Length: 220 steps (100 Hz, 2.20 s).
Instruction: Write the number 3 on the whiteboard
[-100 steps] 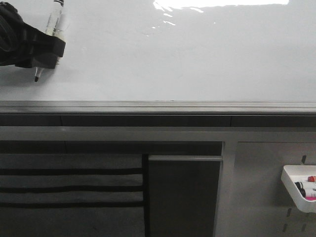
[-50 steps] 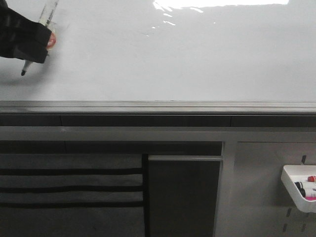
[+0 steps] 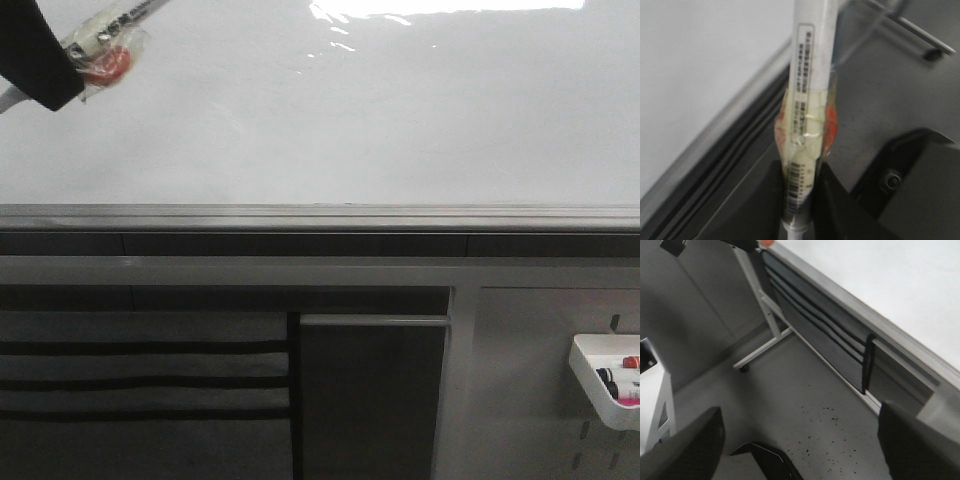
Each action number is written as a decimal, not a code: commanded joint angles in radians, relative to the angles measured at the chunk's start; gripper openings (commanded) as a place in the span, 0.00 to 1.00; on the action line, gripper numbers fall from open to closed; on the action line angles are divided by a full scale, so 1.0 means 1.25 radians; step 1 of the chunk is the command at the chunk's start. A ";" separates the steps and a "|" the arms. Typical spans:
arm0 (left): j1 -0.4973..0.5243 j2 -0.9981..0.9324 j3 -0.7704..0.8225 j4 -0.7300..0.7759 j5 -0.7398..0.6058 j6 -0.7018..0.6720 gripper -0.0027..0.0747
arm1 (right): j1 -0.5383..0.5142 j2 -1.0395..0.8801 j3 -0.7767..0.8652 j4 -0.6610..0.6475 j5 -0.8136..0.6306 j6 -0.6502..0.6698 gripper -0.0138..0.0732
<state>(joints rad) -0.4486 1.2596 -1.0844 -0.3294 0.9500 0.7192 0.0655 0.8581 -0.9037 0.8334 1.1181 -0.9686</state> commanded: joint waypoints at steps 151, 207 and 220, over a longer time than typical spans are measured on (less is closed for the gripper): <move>-0.115 -0.023 -0.031 -0.237 0.115 0.309 0.01 | 0.446 0.442 -0.375 -0.125 -0.018 -0.038 0.46; -0.115 -0.023 -0.031 -0.237 0.099 0.309 0.06 | 0.446 0.442 -0.375 -0.141 -0.010 -0.038 0.13; -0.115 -0.023 -0.031 -0.237 0.090 0.309 0.36 | 0.446 0.442 -0.375 -0.152 -0.010 -0.038 0.13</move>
<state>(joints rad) -0.5825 1.2596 -1.0881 -0.5779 1.1074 1.1051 0.6228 1.4386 -1.3394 0.6305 1.1105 -1.0174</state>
